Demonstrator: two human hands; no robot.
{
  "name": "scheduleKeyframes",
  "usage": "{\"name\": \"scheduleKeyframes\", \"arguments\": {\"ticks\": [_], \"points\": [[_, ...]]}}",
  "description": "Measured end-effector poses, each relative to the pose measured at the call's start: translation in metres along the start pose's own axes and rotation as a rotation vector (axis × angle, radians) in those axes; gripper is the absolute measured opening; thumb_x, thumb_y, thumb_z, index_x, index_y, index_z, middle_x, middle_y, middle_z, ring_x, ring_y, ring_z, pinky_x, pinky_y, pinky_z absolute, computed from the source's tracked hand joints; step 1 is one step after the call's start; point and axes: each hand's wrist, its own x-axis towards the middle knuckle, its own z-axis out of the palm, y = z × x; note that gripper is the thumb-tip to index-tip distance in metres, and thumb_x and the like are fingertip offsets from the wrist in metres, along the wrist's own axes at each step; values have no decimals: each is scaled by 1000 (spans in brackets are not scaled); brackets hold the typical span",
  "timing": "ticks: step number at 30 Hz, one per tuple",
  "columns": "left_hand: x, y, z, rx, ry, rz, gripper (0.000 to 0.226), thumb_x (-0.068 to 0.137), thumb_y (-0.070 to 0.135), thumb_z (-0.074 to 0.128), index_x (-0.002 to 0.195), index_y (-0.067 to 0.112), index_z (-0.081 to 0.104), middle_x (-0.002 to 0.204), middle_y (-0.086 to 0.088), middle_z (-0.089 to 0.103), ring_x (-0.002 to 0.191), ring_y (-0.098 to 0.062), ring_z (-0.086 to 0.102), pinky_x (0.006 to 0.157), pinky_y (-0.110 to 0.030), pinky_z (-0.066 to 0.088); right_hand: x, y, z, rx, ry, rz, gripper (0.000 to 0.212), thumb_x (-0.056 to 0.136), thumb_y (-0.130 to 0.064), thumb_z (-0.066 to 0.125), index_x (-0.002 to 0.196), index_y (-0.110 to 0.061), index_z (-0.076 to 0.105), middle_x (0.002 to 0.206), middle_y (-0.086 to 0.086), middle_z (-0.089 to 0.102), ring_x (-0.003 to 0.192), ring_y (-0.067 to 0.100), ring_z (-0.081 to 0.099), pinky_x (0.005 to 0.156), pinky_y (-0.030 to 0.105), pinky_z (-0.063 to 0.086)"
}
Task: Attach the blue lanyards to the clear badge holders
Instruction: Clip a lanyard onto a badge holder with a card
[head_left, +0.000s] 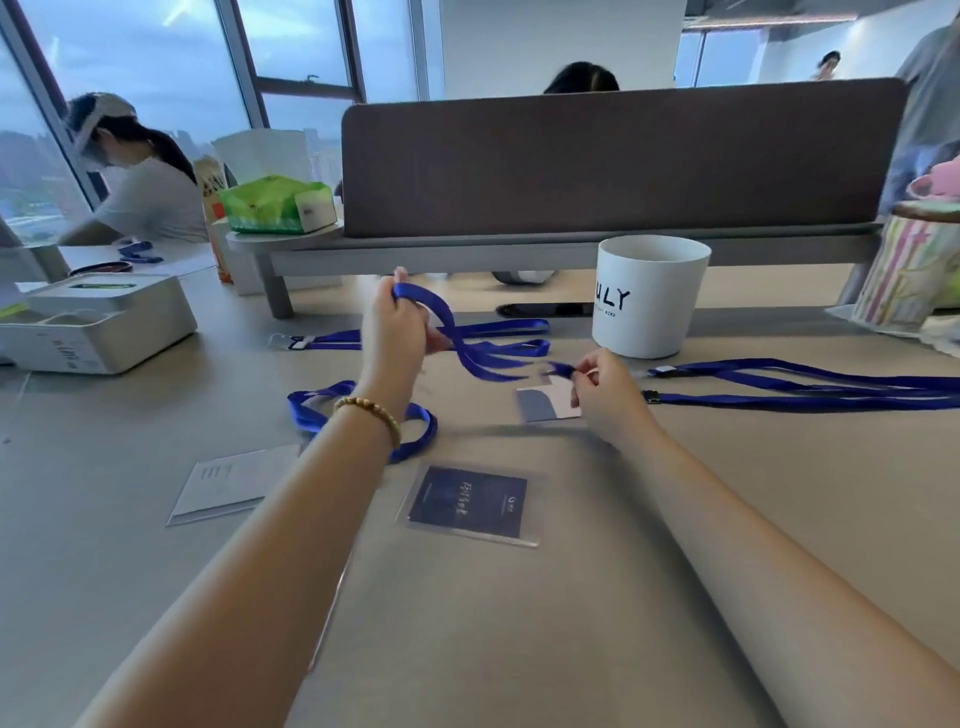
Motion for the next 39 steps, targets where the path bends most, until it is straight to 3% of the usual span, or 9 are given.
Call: {"name": "scheduleKeyframes", "arguments": {"ticks": [4, 8, 10, 13, 19, 27, 34, 36, 39], "points": [[-48, -12, 31, 373, -291, -44, 8, 96, 16, 38, 102, 18, 43, 75, -2, 48, 55, -12, 40, 51, -26, 39, -38, 0, -43, -483, -80, 91, 14, 93, -14, 39, 99, -11, 51, 95, 9, 56, 88, 26, 50, 69, 32, 38], [-78, -23, 47, 586, -592, -258, 20, 96, 22, 30, 92, 12, 47, 70, -1, 44, 58, -12, 33, 56, -24, 31, -68, -13, -92, -796, -482, 334, 14, 92, -20, 45, 102, -16, 55, 95, 7, 55, 71, 20, 50, 55, 26, 39], [-86, -24, 45, 627, -701, -297, 28, 98, 23, 27, 85, 12, 49, 70, -1, 45, 60, -11, 34, 57, -22, 31, -75, -16, -102, -878, -491, 299, 19, 92, -18, 43, 105, -12, 55, 98, 10, 57, 72, 20, 51, 55, 26, 42], [-86, -26, 36, 830, -818, -168, 22, 99, 15, 27, 101, 12, 49, 79, -1, 47, 67, -11, 38, 62, -21, 36, -64, -19, -92, -754, -368, 52, 33, 92, -16, 40, 121, -8, 53, 123, 7, 56, 108, 24, 53, 90, 35, 47], [-80, -31, 25, 760, -760, -226, 26, 94, 5, 39, 119, 13, 41, 83, -3, 48, 68, -11, 40, 62, -21, 39, -59, -29, -38, -160, -518, -65, 44, 91, -37, 56, 131, -22, 44, 124, -3, 56, 113, 13, 53, 97, 27, 40], [-70, -38, 20, 745, -822, -189, 26, 92, 12, 50, 116, 15, 39, 94, -3, 58, 75, -11, 51, 68, -20, 47, -51, -18, -23, -56, -365, -25, 20, 90, -14, 58, 106, -19, 45, 103, 7, 58, 92, 20, 56, 67, 22, 45], [-64, -39, 15, 710, -689, -89, 6, 90, 13, 54, 92, 12, 60, 81, 0, 64, 70, -7, 60, 58, -11, 52, -45, -1, -55, -140, -384, 173, 21, 86, -2, 47, 85, -21, 56, 103, 9, 63, 93, 24, 58, 86, 39, 51], [-67, -41, 18, 694, -667, -51, 2, 89, 13, 56, 90, 13, 58, 78, 2, 64, 69, -7, 59, 58, -12, 52, -51, -4, -59, -185, -445, 148, 16, 89, -8, 52, 99, -20, 57, 111, 8, 61, 97, 21, 57, 87, 36, 49], [-71, -43, 24, 662, -680, -15, 9, 86, 15, 61, 86, 18, 51, 77, 2, 64, 68, -7, 61, 55, -12, 52, -58, -12, -54, -312, -437, -29, 45, 90, -33, 57, 132, -24, 44, 133, 0, 48, 119, 16, 49, 95, 29, 40]]}}
